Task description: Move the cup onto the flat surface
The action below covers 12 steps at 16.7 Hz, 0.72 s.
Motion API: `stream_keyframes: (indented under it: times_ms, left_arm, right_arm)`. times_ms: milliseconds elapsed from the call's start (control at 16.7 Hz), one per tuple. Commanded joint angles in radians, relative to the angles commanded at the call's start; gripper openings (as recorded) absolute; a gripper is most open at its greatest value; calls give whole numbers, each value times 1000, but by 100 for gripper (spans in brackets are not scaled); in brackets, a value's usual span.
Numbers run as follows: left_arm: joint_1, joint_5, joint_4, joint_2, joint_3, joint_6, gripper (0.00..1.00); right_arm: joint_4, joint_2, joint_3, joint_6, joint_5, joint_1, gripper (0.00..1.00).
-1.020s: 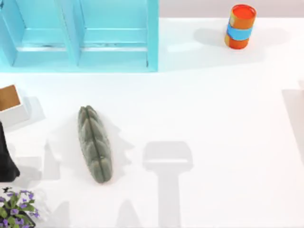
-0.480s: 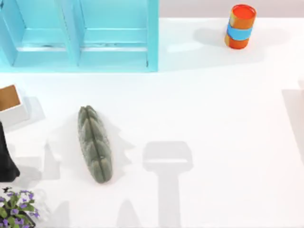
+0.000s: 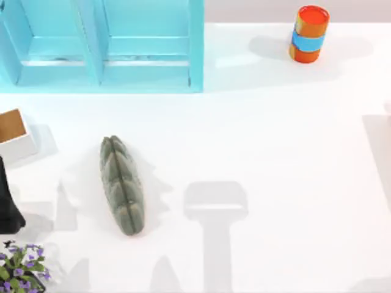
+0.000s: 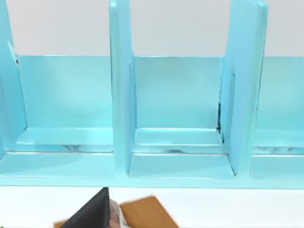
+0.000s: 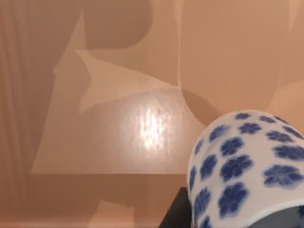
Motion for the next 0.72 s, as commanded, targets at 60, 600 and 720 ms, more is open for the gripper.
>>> stream_keyframes:
  times_ms: [60,600,720]
  left_arm:
    - [0,0,0,0,0,0,100]
    - [0,0,0,0,0,0,100]
    - [0,0,0,0,0,0,100]
  right_arm:
    - [-40,-25,15,32,0,33,0]
    - [-333,-220,116,282,0,277,0]
    - [-333,-220,116,282,0,277,0]
